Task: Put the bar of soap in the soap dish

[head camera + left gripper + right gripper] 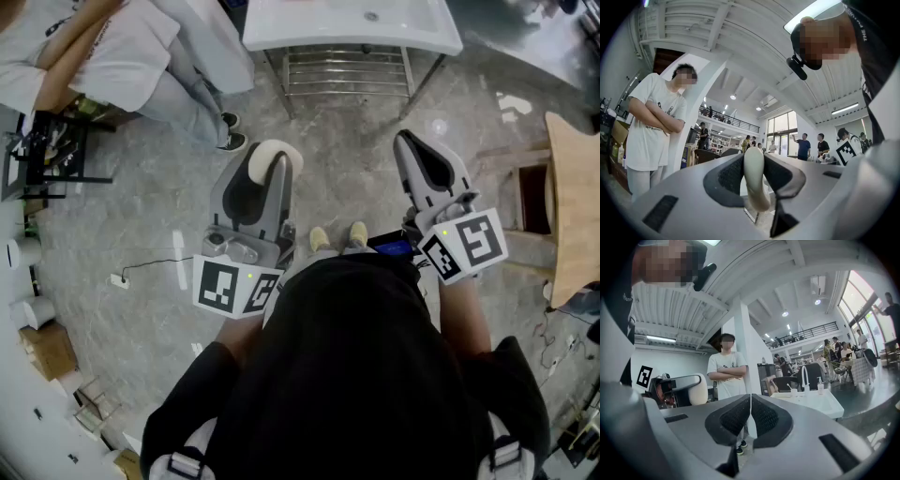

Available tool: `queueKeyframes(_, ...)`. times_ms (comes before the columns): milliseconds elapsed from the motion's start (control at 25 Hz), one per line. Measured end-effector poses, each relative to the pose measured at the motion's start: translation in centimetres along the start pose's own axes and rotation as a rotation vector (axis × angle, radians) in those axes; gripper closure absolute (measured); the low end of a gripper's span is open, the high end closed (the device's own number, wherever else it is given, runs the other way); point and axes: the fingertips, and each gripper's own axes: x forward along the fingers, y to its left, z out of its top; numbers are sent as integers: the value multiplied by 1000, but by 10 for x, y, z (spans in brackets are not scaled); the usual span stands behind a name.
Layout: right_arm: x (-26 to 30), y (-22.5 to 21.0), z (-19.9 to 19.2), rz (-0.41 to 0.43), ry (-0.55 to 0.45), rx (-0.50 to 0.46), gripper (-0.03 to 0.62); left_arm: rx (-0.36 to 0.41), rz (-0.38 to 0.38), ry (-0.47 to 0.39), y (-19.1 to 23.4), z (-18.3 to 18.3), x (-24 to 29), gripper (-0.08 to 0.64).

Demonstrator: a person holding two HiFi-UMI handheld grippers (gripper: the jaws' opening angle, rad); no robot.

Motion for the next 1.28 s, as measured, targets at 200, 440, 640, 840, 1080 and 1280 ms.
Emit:
queueKeyframes(200, -7, -2, 1, -1, 7, -3, 569, 1, -13, 6, -9, -3, 0, 437)
queueKeyframes(440, -10, 3, 7, 24, -38, 47, 569, 12, -15, -1, -7, 0, -3, 437)
queueKeyframes(640, -3, 17, 7, 63, -45, 25, 570, 41, -17, -7, 1, 3, -9, 437)
queueKeyframes(840, 10, 33, 2, 77, -12, 23, 571, 41, -10, -20, 15, 8, -18, 437)
queueKeyframes(1080, 30, 59, -2, 134, -1, 33, 571, 34, -19, -31, 35, 11, -26, 439)
queueKeyframes(1280, 40, 79, -6, 113, 4, 37, 571, 30, -32, -39, 53, 17, -40, 437)
